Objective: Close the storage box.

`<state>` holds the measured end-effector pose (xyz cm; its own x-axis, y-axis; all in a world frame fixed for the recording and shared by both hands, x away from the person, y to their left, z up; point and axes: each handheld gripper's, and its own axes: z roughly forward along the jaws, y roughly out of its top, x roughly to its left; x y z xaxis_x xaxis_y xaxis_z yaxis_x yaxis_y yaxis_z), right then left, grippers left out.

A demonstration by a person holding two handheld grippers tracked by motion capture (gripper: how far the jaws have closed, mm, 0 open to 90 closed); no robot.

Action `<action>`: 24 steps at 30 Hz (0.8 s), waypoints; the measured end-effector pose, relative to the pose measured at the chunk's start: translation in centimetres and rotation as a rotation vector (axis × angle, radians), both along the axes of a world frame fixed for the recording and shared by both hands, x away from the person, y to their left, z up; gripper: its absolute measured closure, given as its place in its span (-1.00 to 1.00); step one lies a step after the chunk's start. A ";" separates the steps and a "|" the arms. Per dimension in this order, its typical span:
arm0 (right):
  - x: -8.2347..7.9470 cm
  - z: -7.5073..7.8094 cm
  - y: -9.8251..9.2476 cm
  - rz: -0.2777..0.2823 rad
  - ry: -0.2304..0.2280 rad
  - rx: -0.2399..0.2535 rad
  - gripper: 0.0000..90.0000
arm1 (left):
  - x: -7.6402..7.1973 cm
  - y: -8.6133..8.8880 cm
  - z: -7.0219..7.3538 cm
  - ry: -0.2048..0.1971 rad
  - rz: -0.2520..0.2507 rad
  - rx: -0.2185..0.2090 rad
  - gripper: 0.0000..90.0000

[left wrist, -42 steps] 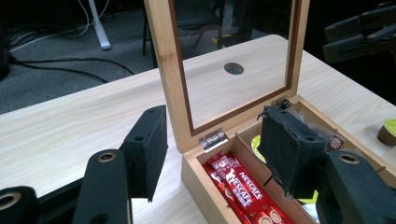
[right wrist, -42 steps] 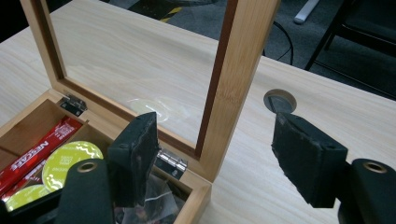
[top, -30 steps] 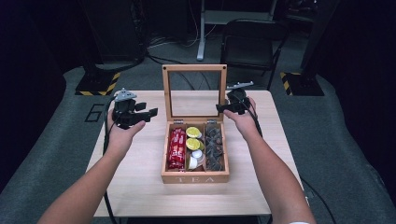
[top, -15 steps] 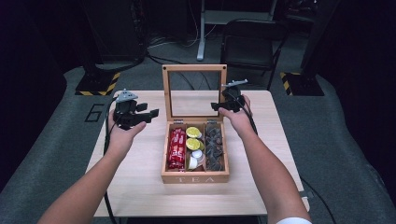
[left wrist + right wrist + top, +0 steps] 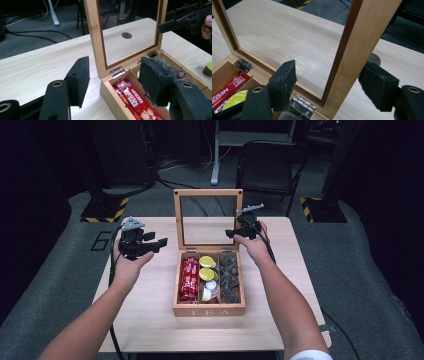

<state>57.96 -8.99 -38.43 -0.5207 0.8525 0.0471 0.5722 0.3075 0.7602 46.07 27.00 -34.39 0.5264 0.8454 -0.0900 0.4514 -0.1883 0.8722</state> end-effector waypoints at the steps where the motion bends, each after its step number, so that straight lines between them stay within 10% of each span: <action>1: 0.0 0.0 0.0 -0.001 -0.001 -0.003 -0.28 | 0.0 0.0 0.0 0.001 -0.001 0.000 -0.07; 24: -0.1 0.3 -0.2 -0.071 -0.038 -0.065 0.35 | -0.1 0.3 -0.2 -0.003 0.008 -0.012 -0.07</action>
